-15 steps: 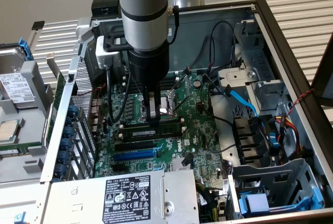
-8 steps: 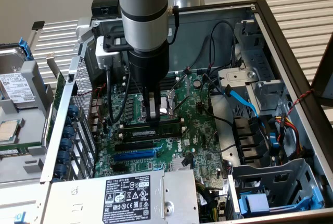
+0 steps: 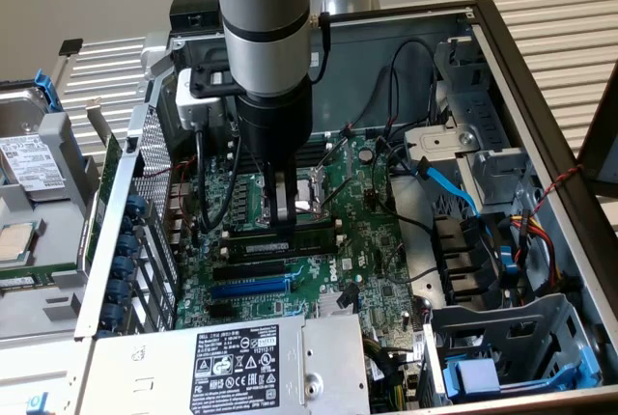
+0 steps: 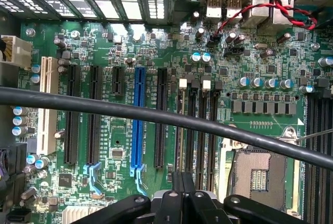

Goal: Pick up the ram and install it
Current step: 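Press down the ram until it locks into place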

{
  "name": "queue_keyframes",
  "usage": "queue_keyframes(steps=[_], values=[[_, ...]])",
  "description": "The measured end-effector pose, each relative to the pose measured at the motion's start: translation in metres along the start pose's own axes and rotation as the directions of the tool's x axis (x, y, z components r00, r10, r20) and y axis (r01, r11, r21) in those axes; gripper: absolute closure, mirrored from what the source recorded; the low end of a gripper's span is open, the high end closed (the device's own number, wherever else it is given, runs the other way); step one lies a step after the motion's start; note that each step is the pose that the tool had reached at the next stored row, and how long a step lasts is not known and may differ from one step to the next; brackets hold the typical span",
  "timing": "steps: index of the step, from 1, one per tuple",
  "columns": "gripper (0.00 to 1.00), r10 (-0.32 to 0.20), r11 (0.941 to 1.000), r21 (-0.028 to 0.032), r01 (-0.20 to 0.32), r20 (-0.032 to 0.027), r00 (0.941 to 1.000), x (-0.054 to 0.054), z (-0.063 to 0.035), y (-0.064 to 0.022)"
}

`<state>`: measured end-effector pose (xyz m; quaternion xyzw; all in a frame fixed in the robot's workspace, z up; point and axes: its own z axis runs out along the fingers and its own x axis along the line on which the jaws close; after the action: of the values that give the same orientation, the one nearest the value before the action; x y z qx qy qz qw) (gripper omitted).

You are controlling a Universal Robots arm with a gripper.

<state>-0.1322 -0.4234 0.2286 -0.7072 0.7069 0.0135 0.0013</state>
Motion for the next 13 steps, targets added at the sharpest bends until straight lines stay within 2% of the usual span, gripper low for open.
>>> queue_keyframes(steps=[10, 13], values=[[0.89, 0.000, 1.0000, 0.0003, 0.000, 0.0016, 1.0000, 0.0000, 0.0016, 0.0014], [0.89, 0.000, 1.0000, 0.0014, 0.000, 0.0037, 1.0000, -0.0003, -0.0031, 0.0015]])
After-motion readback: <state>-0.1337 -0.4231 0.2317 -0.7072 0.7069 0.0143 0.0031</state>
